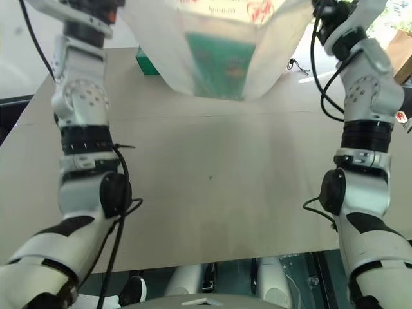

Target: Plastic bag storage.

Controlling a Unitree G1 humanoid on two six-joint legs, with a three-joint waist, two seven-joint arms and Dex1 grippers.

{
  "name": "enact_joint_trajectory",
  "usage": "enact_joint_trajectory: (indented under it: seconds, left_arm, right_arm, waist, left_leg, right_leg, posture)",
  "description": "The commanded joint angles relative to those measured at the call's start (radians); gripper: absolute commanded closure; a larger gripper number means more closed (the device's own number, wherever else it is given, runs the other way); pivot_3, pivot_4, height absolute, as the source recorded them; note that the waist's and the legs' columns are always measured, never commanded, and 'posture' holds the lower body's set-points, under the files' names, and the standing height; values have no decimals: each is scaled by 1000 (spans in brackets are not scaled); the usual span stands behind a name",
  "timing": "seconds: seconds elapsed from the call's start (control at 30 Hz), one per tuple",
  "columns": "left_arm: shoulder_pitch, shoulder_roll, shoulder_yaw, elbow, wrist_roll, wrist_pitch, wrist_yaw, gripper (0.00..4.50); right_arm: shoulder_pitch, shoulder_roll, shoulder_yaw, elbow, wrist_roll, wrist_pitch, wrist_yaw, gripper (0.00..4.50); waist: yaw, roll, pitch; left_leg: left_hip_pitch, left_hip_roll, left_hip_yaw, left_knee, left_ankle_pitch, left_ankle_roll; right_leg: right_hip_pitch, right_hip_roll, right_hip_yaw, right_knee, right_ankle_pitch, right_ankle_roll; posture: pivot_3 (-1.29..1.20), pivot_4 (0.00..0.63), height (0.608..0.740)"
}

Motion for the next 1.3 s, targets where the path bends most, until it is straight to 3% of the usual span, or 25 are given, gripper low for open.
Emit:
enact_joint_trajectory:
  seconds: [0.03,0.2,0.33,0.43,0.5,0.6,0.67,0.7,0.8,0.87,1.03,1.1,1.3]
  left_arm:
    - [-13,12,7,22,20,-34,-56,4500]
    - [199,-14,-15,-254,0,54,-28,4500]
    - [520,-8,-59,-648,-89,253,6,4500]
    - [826,-8,-50,-904,-179,373,55,4500]
    - [1021,6,-61,-1022,-192,417,53,3961]
    - [1345,24,-86,-1077,-92,379,-11,2651]
    - [1430,33,-86,-1060,-51,341,-41,1757]
    - [1460,35,-84,-1052,-48,330,-63,1294]
    - [1563,67,-79,-1025,-12,286,-160,309]
    - [1650,93,-58,-1010,-19,277,-231,114]
    - [1776,130,-7,-945,19,232,-308,114]
    - [1807,136,-7,-928,77,165,-325,114]
    - [1803,105,-44,-854,188,-11,-349,114]
  right_arm:
    - [19,-18,1,-10,-8,-44,24,4448]
    - [169,-22,-11,-202,65,63,41,4448]
    - [403,-90,-4,-487,206,302,117,4448]
    - [639,-164,-3,-685,329,472,184,3631]
    - [768,-202,-5,-757,375,542,206,2671]
    - [982,-289,28,-785,359,560,320,1113]
    - [1049,-324,53,-755,313,516,364,153]
    - [1081,-347,69,-745,289,497,396,0]
    - [1186,-405,95,-680,231,435,495,0]
    - [1208,-394,115,-540,77,217,458,0]
    - [1196,-282,78,-387,21,-139,511,0]
    - [1207,-259,94,-362,-8,-245,554,0]
    - [1220,-176,81,-304,25,-408,656,0]
  waist:
    - [-9,0,0]
    - [-28,1,1]
    - [-35,1,1]
    - [-31,2,0]
    - [-30,2,1]
    - [-16,3,1]
    - [-9,3,1]
    - [-1,3,1]
    - [10,3,0]
    - [15,2,-1]
    - [13,-6,-9]
    - [13,-2,-11]
    - [14,2,-13]
  left_leg:
    - [0,0,0,-1,0,0]
    - [-1,0,0,-2,0,0]
    - [-2,1,-3,-2,0,-1]
    - [1,2,-6,-2,0,0]
    - [3,3,-6,-1,0,0]
    - [11,2,-4,0,0,0]
    - [19,2,-3,-1,0,0]
    - [20,2,-3,0,0,0]
    - [23,2,-4,2,-1,4]
    - [23,2,-3,2,-1,4]
    - [22,2,-1,1,0,2]
    - [21,3,-1,1,-1,2]
    - [23,4,1,1,-3,7]
  right_leg:
    - [0,0,-1,-1,0,0]
    - [0,-3,-4,-4,0,0]
    - [-1,-5,-5,-1,0,1]
    - [2,-6,-4,-1,0,1]
    - [4,-6,-3,-1,0,1]
    - [8,-7,1,0,0,1]
    - [15,-6,3,0,0,0]
    - [15,-6,3,0,0,0]
    - [18,-5,3,1,0,-5]
    - [18,-5,5,2,0,-5]
    - [14,-2,11,2,2,-2]
    - [14,-1,11,1,2,-2]
    - [14,1,14,1,2,-3]
  posture:
    - [0,150,740]
    - [0,150,740]
    - [0,150,740]
    - [0,150,740]
    - [0,150,740]
    - [0,150,740]
    - [0,150,740]
    - [0,150,740]
    - [0,150,740]
    - [0,150,740]
    - [0,150,740]
    - [0,150,740]
    - [0,150,740]
